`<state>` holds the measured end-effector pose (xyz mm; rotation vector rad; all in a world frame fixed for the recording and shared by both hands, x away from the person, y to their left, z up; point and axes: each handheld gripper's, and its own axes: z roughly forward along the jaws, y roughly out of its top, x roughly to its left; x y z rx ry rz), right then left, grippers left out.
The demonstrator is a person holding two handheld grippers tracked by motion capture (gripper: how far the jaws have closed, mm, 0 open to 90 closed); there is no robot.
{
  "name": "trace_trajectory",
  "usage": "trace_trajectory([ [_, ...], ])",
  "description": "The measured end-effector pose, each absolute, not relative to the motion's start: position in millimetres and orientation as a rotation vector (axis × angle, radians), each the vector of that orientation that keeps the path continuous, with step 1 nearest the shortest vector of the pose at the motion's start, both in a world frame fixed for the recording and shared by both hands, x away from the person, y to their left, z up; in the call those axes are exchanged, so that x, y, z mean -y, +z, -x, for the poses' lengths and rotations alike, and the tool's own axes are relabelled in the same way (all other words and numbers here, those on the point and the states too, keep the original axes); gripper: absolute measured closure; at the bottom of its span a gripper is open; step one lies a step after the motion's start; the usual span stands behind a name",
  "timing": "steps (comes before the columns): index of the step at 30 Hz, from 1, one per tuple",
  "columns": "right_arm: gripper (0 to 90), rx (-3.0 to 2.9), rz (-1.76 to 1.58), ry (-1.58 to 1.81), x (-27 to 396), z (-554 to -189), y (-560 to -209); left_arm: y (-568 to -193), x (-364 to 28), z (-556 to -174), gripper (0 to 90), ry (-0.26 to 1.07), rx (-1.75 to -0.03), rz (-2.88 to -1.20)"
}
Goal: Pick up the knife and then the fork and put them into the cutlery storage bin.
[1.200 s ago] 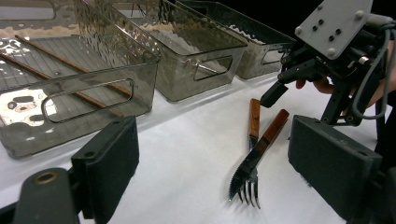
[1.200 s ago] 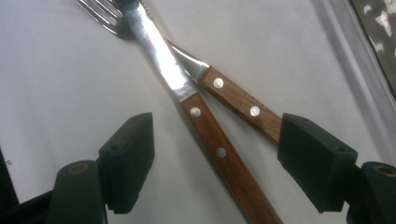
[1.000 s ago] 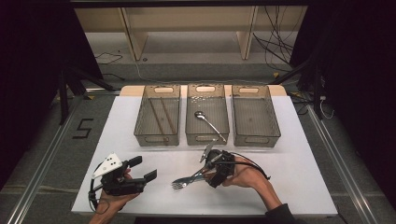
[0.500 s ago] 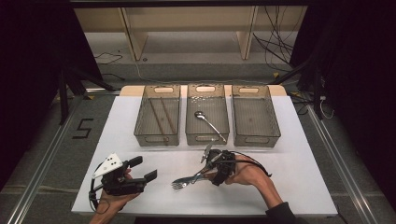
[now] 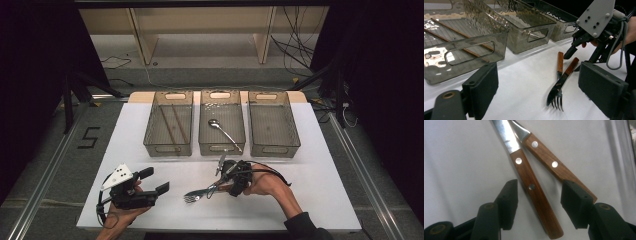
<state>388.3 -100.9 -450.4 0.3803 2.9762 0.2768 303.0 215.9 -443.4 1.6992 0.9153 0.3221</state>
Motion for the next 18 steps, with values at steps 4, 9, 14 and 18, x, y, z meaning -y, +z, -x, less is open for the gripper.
trace_trajectory([
  [4,52.5,-2.983,-0.356,0.257,99.3,-387.5,-450.9,-443.2,-215.6,-303.3,15.9,0.321,-0.912,-1.699],
  [9,56.1,-2.995,-0.306,0.256,96.1,-386.9,-449.1,-443.9,-217.0,-302.8,15.9,0.324,-0.914,-1.703],
  [14,59.1,-3.008,-0.272,0.22,89.8,-386.1,-450.5,-443.7,-217.0,-302.6,15.9,0.324,-0.912,-1.704],
  [18,61.0,-3.012,-0.239,0.201,86.0,-386.1,-453.0,-443.6,-217.0,-302.6,15.9,0.323,-0.912,-1.704],
])
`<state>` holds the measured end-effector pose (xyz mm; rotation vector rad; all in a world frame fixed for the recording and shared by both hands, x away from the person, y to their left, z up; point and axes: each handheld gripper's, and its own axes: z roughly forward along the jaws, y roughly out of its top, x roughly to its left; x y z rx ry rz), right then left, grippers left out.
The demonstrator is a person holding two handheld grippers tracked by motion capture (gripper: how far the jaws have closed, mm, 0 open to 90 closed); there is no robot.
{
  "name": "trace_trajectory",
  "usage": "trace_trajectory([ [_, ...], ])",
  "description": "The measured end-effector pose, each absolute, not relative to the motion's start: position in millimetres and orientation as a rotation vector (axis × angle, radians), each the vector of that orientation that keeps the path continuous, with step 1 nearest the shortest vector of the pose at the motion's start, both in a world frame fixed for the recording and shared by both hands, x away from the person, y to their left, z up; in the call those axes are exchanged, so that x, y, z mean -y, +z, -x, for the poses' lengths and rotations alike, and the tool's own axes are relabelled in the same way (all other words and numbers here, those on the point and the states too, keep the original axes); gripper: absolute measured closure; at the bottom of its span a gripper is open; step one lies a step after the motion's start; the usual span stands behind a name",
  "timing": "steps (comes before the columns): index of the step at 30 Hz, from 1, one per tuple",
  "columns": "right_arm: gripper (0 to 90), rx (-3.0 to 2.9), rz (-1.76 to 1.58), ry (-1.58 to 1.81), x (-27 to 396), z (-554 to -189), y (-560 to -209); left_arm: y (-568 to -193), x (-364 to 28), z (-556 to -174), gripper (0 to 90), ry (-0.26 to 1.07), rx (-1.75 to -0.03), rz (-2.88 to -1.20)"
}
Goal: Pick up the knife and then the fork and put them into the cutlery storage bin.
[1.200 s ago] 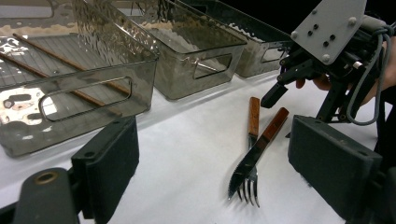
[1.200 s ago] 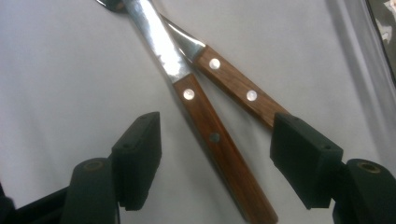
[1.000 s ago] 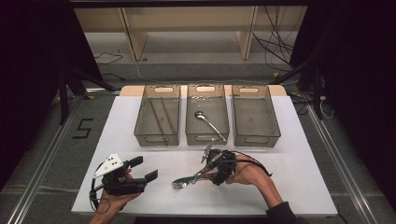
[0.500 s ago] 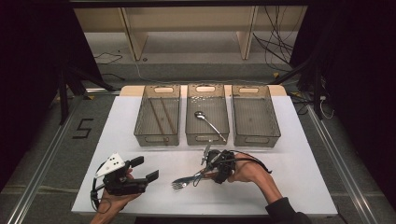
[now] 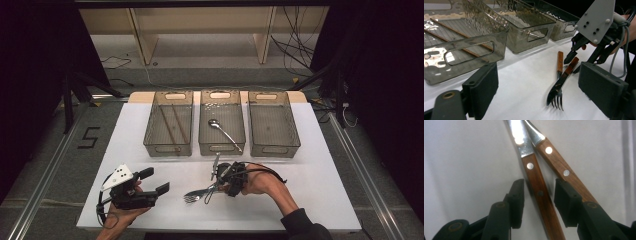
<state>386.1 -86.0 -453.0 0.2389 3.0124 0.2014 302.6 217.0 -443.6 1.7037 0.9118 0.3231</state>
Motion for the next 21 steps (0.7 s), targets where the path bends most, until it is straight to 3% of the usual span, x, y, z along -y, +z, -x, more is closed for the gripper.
trace_trajectory([
  [21,75.5,-3.01,-0.103,0.158,75.9,-380.4,-456.0,-443.4,-217.2,-302.5,15.9,0.325,-0.908,-1.708],
])
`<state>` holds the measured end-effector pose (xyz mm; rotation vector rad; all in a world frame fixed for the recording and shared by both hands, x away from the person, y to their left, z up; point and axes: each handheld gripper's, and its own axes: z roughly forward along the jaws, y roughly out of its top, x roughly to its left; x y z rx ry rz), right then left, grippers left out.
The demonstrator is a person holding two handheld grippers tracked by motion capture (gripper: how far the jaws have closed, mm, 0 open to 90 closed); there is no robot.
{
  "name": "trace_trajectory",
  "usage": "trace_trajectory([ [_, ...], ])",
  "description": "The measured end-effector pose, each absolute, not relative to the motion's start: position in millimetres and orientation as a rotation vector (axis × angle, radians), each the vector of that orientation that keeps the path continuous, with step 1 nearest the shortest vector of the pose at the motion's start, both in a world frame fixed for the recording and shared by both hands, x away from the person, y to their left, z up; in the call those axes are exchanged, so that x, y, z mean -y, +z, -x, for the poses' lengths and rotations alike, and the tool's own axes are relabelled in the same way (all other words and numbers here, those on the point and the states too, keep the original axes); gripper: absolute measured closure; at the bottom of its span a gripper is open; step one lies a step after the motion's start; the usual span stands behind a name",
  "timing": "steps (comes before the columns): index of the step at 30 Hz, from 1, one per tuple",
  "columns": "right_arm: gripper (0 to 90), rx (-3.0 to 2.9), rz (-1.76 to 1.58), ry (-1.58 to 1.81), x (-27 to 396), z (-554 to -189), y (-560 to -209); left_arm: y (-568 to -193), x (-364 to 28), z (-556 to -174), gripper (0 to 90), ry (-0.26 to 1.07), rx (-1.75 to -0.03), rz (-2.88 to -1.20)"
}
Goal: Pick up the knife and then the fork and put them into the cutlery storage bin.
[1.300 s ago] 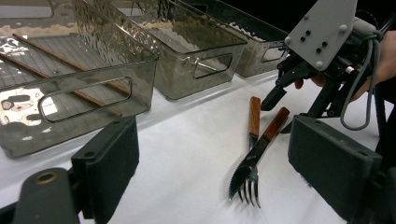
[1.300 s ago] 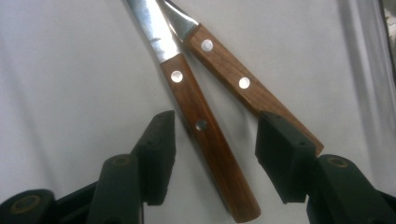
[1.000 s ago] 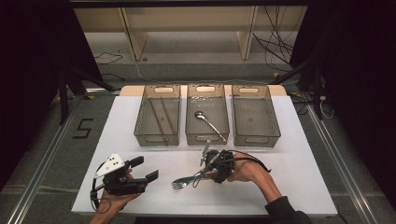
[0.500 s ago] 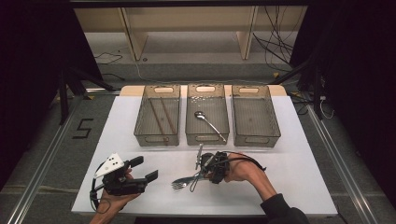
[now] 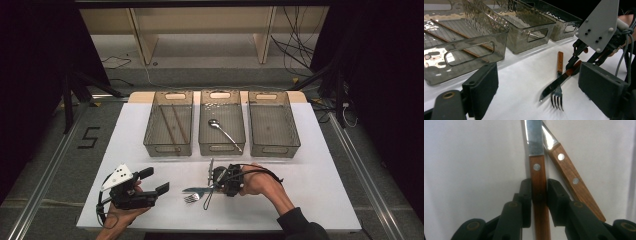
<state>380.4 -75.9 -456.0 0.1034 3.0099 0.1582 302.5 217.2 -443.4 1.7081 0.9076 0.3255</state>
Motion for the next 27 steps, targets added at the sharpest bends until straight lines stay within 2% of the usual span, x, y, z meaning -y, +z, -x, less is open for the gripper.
trace_trajectory([
  [13,77.0,-3.023,-0.111,0.181,77.6,-376.7,-448.1,-443.5,-217.2,-302.5,15.9,0.325,-0.907,-1.709],
  [27,77.1,-2.978,-0.235,0.409,95.2,-385.9,-423.1,-443.4,-217.3,-302.4,15.9,0.326,-0.908,-1.707],
])
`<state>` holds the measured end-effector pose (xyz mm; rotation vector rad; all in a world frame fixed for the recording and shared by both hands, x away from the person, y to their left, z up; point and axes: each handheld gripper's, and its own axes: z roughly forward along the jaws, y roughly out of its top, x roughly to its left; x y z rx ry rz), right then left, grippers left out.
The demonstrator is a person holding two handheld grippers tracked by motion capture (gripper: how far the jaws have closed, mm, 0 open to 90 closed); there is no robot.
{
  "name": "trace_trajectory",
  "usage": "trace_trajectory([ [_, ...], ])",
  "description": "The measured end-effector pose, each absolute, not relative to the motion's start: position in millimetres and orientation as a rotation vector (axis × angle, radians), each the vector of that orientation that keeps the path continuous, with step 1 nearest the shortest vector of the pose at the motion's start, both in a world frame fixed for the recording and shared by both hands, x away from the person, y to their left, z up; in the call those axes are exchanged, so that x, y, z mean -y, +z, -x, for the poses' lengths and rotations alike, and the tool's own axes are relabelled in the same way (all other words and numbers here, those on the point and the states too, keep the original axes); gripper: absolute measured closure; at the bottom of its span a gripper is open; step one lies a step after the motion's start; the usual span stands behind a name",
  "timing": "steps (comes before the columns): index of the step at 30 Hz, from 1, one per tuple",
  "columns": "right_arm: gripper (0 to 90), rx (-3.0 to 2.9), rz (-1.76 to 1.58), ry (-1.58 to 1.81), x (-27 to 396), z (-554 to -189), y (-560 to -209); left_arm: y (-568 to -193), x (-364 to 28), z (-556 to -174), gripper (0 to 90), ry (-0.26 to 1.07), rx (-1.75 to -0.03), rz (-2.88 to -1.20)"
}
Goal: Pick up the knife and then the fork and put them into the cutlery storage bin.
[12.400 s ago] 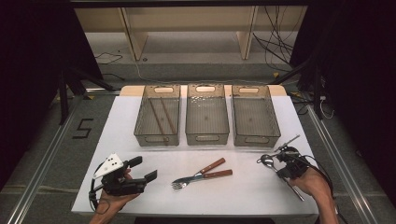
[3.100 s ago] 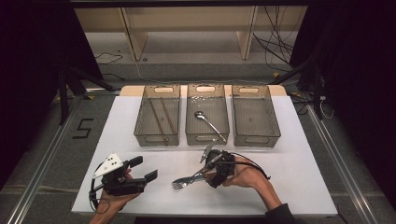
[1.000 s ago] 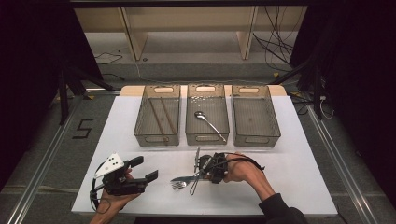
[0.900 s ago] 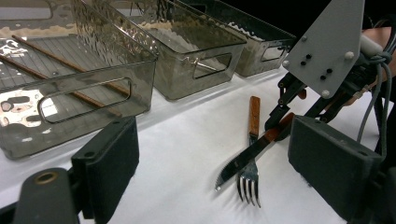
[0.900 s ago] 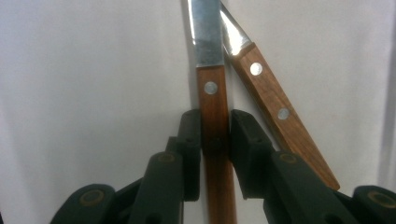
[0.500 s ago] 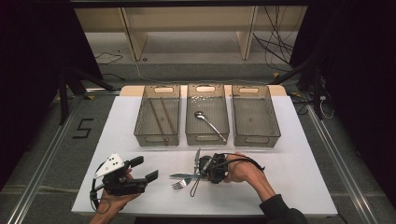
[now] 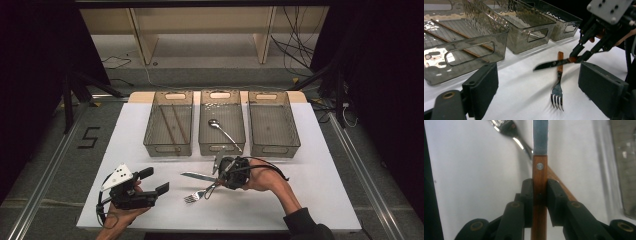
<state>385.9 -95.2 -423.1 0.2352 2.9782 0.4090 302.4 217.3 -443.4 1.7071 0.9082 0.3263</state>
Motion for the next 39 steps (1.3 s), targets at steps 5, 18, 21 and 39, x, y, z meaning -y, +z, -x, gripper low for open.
trace_trajectory([
  [5,77.1,-2.944,-0.354,0.522,101.9,-391.6,-412.6,-443.3,-217.4,-302.3,15.9,0.326,-0.912,-1.702],
  [18,77.2,-2.841,-0.621,0.703,125.9,-412.5,-389.6,-443.7,-217.8,-303.0,15.9,0.328,-0.912,-1.703],
  [21,77.2,-2.82,-0.65,0.74,130.7,-415.7,-384.5,-443.8,-217.8,-303.1,15.9,0.327,-0.912,-1.703],
  [39,77.2,-2.68,-0.877,0.838,158.0,-436.8,-366.2,-443.7,-217.7,-303.0,15.9,0.327,-0.912,-1.701],
])
